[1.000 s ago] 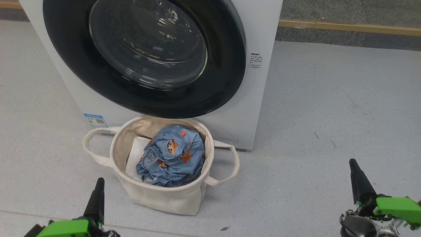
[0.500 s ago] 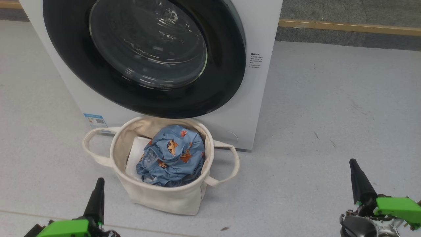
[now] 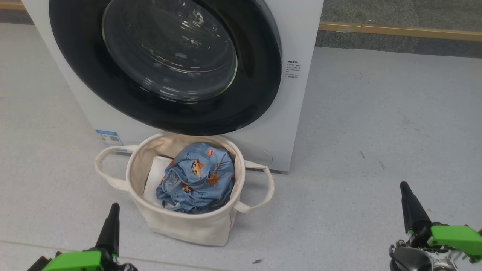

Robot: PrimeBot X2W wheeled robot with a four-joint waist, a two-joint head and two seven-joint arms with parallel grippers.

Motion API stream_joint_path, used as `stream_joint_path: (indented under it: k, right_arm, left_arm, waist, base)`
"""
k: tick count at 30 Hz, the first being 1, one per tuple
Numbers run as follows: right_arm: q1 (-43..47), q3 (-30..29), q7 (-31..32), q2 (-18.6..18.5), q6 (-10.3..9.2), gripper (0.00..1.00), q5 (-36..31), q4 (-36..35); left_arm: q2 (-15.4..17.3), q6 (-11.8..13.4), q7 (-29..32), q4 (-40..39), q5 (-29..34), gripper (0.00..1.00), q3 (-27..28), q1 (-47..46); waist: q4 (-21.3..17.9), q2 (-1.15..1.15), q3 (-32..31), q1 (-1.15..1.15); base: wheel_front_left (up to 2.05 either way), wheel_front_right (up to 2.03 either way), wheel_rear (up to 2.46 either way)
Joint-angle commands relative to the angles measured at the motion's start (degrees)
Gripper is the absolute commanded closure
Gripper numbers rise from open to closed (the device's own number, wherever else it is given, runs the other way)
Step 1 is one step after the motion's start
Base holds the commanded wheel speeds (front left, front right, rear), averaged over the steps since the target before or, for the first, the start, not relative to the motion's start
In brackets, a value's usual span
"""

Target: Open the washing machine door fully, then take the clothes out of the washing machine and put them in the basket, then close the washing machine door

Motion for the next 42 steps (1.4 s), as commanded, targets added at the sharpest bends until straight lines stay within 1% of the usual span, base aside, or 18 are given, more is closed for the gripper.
stream_joint_path:
  k: [1, 42]
  right_arm:
    - [-0.77, 0.88, 0.39, -0.19, 0.01, 1.0, -0.39, -1.78]
    - [-0.8, 0.52, 0.68, 0.07, 0.01, 1.0, -0.69, -1.76]
  left_arm:
    - [0.89, -0.4, 0.45, -2.11, -0.17, 1.0, 1.92, -1.39]
    - [0.89, -0.4, 0.45, -2.11, -0.17, 1.0, 1.92, -1.39]
  waist:
    - [0.0, 0.0, 0.0, 0.0]
    - [0.0, 0.0, 0.0, 0.0]
  base:
    - [0.0, 0.0, 0.0]
    - [0.0, 0.0, 0.0]
